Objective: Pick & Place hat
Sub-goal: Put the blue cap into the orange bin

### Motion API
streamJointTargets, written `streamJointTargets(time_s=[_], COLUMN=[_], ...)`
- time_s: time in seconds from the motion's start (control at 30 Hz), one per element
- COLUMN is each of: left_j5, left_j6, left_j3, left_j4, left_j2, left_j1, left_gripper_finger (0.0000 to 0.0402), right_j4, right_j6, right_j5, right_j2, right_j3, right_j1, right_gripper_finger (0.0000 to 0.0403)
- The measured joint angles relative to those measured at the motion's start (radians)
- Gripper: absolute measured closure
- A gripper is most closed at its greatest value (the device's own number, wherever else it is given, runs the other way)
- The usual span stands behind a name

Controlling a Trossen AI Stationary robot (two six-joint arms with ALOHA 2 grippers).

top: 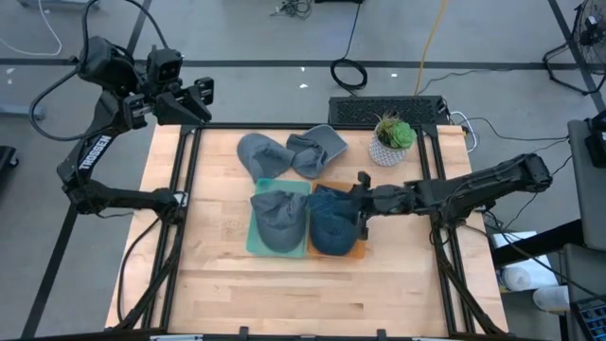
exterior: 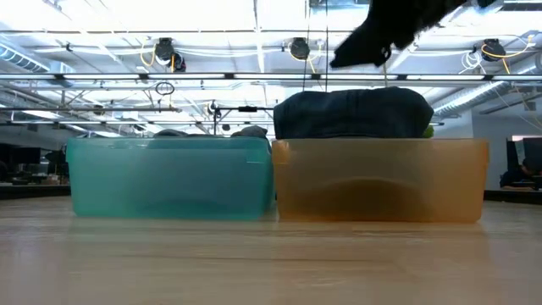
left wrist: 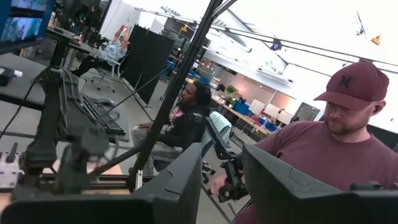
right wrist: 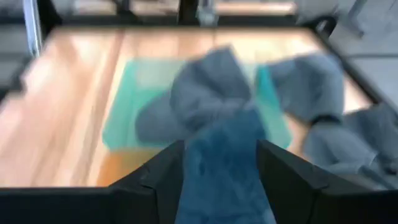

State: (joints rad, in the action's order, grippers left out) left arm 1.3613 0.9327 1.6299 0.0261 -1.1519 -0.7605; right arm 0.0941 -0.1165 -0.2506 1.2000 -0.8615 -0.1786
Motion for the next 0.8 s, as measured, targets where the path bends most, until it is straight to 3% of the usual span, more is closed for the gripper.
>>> streamJointTargets(time_s=[0.4, 0.67, 0.8], left_j5=[0.0, 0.0, 0.0], left_j6=[-0.022, -0.018, -0.013], left_j3=[0.0, 0.0, 0.0], left_j4=[0.0, 0.0, 0.0], left_j2=[0.0, 0.0, 0.0], left_j1=[0.0, 0.0, 0.0], left_gripper_finger=[0.0279, 0.0279, 0.0279], right_j4=[0.0, -0.248, -0.286], right_j6=[-0.069, -0.067, -0.079], right_j5=[0.13, 0.229, 0.281], right_j2=[0.206, 0.325, 0.335], right_j3=[0.016, 0.124, 0.141], right_j1=[0.026, 0.07, 0.098], right_gripper_finger=[0.0274, 0.0293, 0.0293])
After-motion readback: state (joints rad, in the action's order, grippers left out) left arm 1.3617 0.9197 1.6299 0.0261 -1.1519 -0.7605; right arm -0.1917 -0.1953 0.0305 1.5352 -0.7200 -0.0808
